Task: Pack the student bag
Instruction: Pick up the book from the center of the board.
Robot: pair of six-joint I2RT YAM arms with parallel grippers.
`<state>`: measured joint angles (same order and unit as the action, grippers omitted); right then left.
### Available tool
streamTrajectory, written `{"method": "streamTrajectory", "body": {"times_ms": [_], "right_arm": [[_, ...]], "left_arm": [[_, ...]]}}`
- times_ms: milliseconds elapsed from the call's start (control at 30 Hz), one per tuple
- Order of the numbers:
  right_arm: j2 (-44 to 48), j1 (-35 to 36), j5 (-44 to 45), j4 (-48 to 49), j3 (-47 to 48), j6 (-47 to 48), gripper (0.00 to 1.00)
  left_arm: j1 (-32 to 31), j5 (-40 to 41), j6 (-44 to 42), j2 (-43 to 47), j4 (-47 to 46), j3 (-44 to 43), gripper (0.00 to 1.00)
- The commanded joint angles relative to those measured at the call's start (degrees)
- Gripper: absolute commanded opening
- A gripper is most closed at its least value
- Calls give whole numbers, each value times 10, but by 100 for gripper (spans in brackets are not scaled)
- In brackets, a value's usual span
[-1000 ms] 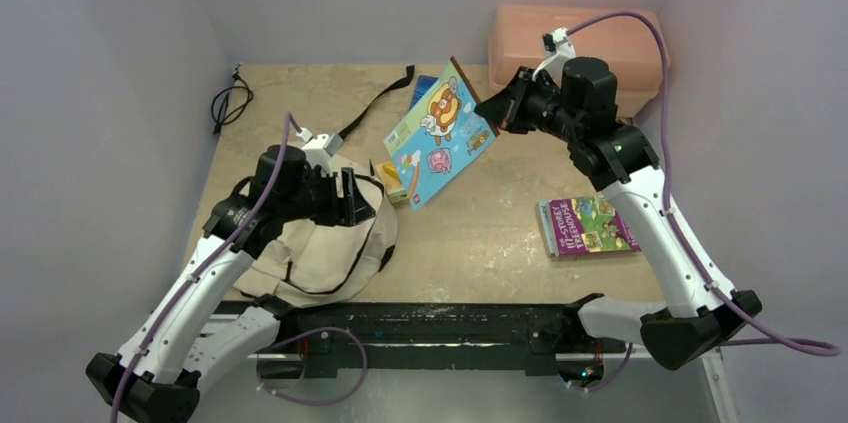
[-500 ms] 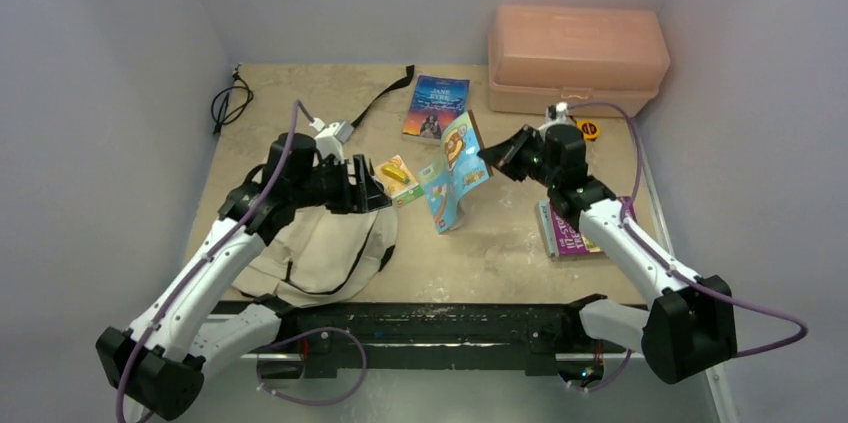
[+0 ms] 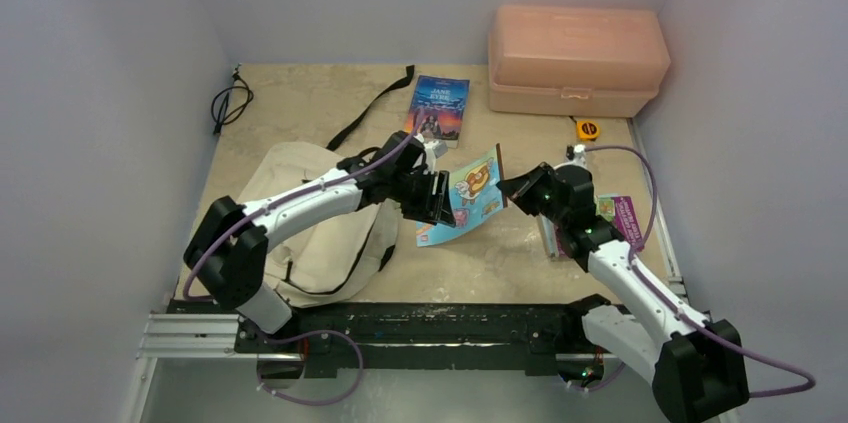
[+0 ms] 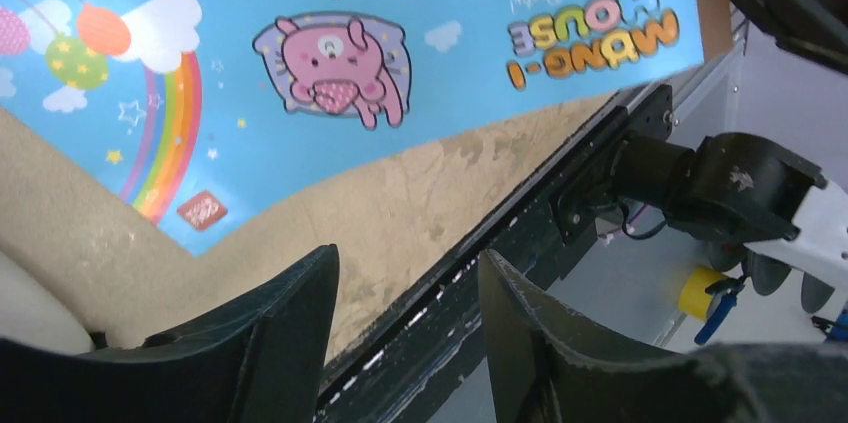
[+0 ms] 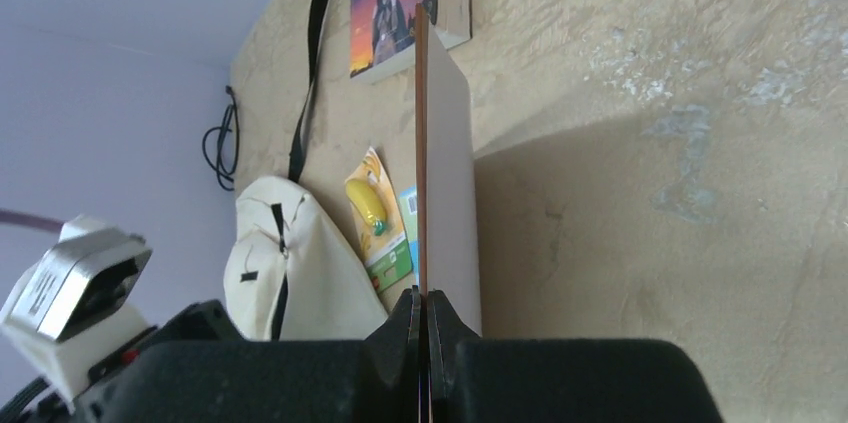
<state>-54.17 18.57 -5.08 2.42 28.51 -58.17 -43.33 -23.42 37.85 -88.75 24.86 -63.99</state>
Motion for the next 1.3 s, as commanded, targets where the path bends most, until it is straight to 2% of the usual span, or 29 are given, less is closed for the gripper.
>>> {"method": "streamTrajectory", "body": {"times_ms": [0, 133, 233, 300, 367, 400, 667, 800, 900, 1000, 1067, 1133, 1267], "right_arm": [[14, -2, -7, -28, -29, 48, 0], [22, -3, -15, -26, -60, 68, 3], [24, -2, -28, -47, -59, 101, 18], [15, -3, -37, -62, -52, 140, 33], [-9, -4, -48, -67, -51, 161, 46], [-32, -9, -53, -75, -43, 177, 49], [-229, -53, -195, -65, 42, 273, 55], [-286, -68, -261, -57, 77, 314, 51], [-314, -98, -349, 7, 65, 309, 48], [-339, -115, -394, 34, 63, 307, 35], [-346, -117, -407, 41, 62, 309, 18], [-347, -117, -378, 8, 75, 329, 1], [-298, -117, -289, -91, 101, 366, 0]], "left_arm": [[-2, 4, 19, -60, -68, -31, 52], [-2, 15, 17, -109, -81, -25, 44], [-3, 28, 12, -143, -83, -16, 37], [-3, 43, 4, -155, -74, -10, 33], [-4, 54, -2, -157, -75, 4, 31], [-4, 60, -3, -157, -77, 10, 31], [-4, 84, -21, -162, -71, 30, 29], [-4, 88, -35, -162, -63, 29, 28], [-5, 90, -45, -157, -60, 29, 28], [-8, 90, -56, -143, -51, 25, 28], [-11, 88, -70, -124, -36, 14, 29], [-14, 87, -83, -90, -4, 2, 36], [-15, 121, -107, 30, 60, -8, 55]]}}
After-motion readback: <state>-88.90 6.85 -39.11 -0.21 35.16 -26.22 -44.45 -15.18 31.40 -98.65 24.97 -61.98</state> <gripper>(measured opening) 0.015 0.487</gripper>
